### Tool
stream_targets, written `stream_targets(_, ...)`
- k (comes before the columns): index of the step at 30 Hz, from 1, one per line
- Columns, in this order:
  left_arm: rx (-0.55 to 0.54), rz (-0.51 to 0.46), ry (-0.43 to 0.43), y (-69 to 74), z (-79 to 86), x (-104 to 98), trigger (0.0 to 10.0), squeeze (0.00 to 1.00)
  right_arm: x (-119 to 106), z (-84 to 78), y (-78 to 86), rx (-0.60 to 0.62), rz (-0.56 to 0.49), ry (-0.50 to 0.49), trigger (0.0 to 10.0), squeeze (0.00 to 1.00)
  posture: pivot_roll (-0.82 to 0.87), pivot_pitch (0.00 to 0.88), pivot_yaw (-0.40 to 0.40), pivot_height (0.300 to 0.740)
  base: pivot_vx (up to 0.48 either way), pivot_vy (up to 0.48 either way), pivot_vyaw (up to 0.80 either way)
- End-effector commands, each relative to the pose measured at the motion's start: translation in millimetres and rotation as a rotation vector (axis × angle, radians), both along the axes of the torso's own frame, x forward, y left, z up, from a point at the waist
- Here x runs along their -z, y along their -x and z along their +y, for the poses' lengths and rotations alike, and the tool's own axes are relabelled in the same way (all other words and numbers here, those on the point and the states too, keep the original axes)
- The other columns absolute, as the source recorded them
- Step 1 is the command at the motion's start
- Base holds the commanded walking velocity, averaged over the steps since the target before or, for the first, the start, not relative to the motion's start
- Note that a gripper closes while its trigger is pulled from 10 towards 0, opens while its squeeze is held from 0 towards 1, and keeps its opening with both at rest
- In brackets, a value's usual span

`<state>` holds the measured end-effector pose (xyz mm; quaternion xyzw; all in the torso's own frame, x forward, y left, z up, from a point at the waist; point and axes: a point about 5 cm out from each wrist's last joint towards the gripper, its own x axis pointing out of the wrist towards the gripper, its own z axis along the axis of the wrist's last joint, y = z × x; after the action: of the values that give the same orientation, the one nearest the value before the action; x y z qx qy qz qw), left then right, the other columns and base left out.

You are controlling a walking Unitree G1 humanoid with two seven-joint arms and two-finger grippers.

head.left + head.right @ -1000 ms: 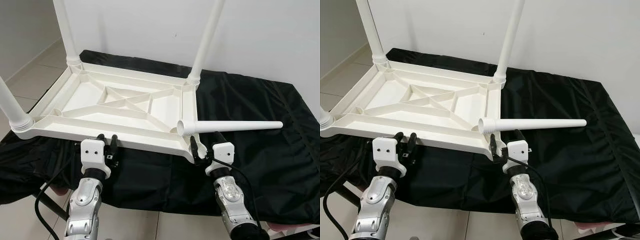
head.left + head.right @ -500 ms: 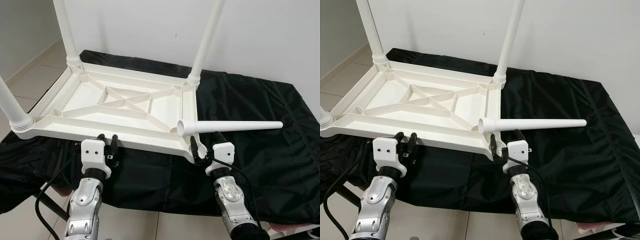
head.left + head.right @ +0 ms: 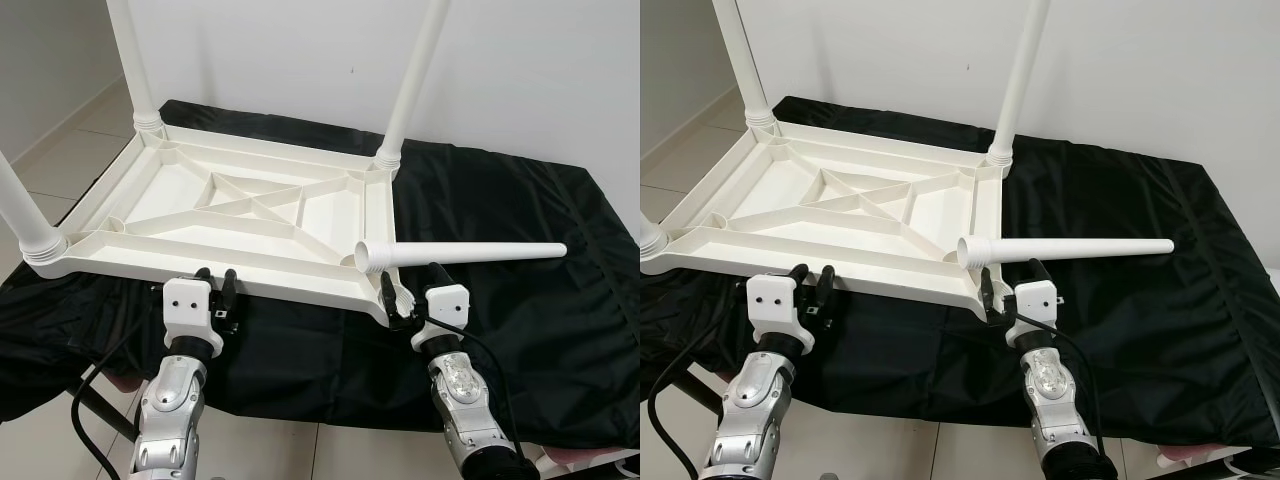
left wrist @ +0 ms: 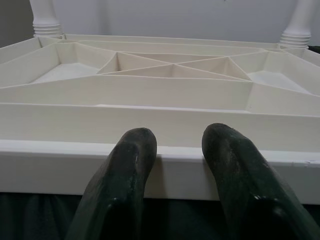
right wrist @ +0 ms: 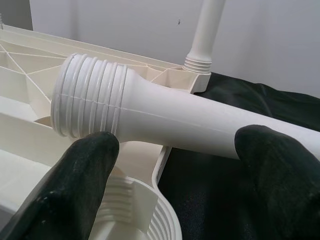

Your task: Building children table

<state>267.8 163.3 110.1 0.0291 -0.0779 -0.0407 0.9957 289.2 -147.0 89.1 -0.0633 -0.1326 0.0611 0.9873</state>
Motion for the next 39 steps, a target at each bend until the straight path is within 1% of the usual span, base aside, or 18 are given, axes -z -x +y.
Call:
stream_targets(1, -0.005, -0.013, -0.003, 1.8, -4.9, -1.3, 10.0, 0.0, 1.1, -2.2, 0.4, 0.001, 0.004, 0.02, 10.0, 0.0, 0.04, 0.01, -0.093, 0.74, 0.0, 0.0, 0.0)
stream_targets(4, 0.022, -0.02, -0.016, 1.9, -8.6, -2.8, 10.0, 0.0, 1.1, -2.3, 0.4, 0.001, 0.004, 0.02, 10.0, 0.0, 0.04, 0.01, -0.093, 0.74, 0.0, 0.0, 0.0)
stream_targets(7, 0.11, -0.037, -0.051, 3.0, -20.5, -6.9, 10.0, 0.0, 1.3, -2.7, 0.3, 0.002, 0.005, 0.021, 10.0, 0.0, 0.03, 0.012, -0.091, 0.74, 0.0, 0.0, 0.0)
stream_targets(9, 0.11, -0.037, -0.051, 3.0, -20.5, -6.9, 10.0, 0.0, 1.3, -2.7, 0.3, 0.002, 0.005, 0.021, 10.0, 0.0, 0.03, 0.012, -0.091, 0.74, 0.0, 0.0, 0.0)
stream_targets(10, 0.165, -0.043, -0.072, 3.5, -27.7, -9.0, 10.0, 0.0, 1.5, -3.0, 0.5, 0.004, 0.006, 0.021, 10.0, 0.0, 0.03, 0.014, -0.09, 0.74, 0.0, 0.0, 0.0)
stream_targets(12, 0.165, -0.043, -0.072, 3.5, -27.7, -9.0, 10.0, 0.0, 1.5, -3.0, 0.5, 0.004, 0.006, 0.021, 10.0, 0.0, 0.03, 0.014, -0.09, 0.74, 0.0, 0.0, 0.0)
stream_targets(14, 0.29, -0.049, -0.145, 5.5, -43.6, -12.0, 10.0, 0.0, 2.9, -3.7, 1.8, 0.007, 0.013, 0.018, 10.0, 0.0, 0.03, 0.016, -0.088, 0.74, 0.0, 0.0, 0.0)
stream_targets(15, 0.29, -0.049, -0.145, 5.5, -43.6, -12.0, 10.0, 0.0, 2.9, -3.7, 1.8, 0.007, 0.013, 0.018, 10.0, 0.0, 0.03, 0.016, -0.088, 0.74, 0.0, 0.0, 0.0)
stream_targets(17, 0.385, -0.043, -0.222, 7.4, -52.2, -12.8, 10.0, 0.0, 5.0, -5.4, 3.2, 0.02, 0.026, 0.005, 10.0, 0.0, 0.03, 0.02, -0.083, 0.74, 0.0, 0.0, 0.0)
stream_targets(20, 0.457, -0.033, -0.283, 10.0, -57.2, -13.4, 10.0, 0.0, 6.5, -8.1, 3.6, 0.042, 0.041, -0.027, 10.0, 0.0, 0.03, 0.023, -0.081, 0.74, 0.0, 0.0, 0.0)
stream_targets(24, 0.515, -0.023, -0.326, 13.9, -62.1, -12.9, 10.0, 0.0, 6.9, -11.1, 2.9, 0.066, 0.054, -0.063, 10.0, 0.0, 0.03, 0.024, -0.078, 0.74, 0.0, 0.0, 0.0)
stream_targets(27, 0.579, -0.015, -0.382, 19.0, -68.5, -11.3, 10.0, 0.0, 2.5, -15.7, -0.8, 0.118, 0.066, -0.173, 10.0, 0.0, 0.02, 0.026, -0.075, 0.74, 0.0, 0.0, 0.0)
stream_targets(28, 0.579, -0.015, -0.382, 19.0, -68.5, -11.3, 10.0, 0.0, 2.5, -15.7, -0.8, 0.118, 0.066, -0.173, 10.0, 0.0, 0.02, 0.026, -0.075, 0.74, 0.0, 0.0, 0.0)
stream_targets(33, 0.615, -0.008, -0.406, 20.6, -69.5, -14.8, 10.0, 0.0, -5.2, -26.6, -10.4, 0.214, 0.111, -0.486, 10.0, 0.0, 0.03, 0.03, -0.07, 0.74, 0.0, 0.0, 0.0)
stream_targets(34, 0.615, -0.008, -0.406, 20.6, -69.5, -14.8, 10.0, 0.0, -5.2, -26.6, -10.4, 0.214, 0.111, -0.486, 10.0, 0.0, 0.03, 0.03, -0.07, 0.74, 0.0, 0.0, 0.0)
stream_targets(36, 0.635, -0.008, -0.417, 21.7, -70.6, -17.1, 10.0, 0.0, -8.8, -30.2, -14.4, 0.233, 0.123, -0.594, 10.0, 0.0, 0.03, 0.03, -0.069, 0.74, 0.0, 0.0, 0.0)
stream_targets(37, 0.635, -0.008, -0.417, 21.7, -70.6, -17.1, 10.0, 0.0, -8.8, -30.2, -14.4, 0.233, 0.123, -0.594, 10.0, 0.0, 0.03, 0.03, -0.069, 0.74, 0.0, 0.0, 0.0)
stream_targets(39, 0.664, -0.017, -0.435, 22.7, -73.0, -21.8, 10.0, 0.0, -14.4, -34.6, -22.2, 0.253, 0.15, -0.739, 10.0, 0.0, 0.03, 0.031, -0.068, 0.74, 0.0, 0.0, 0.0)
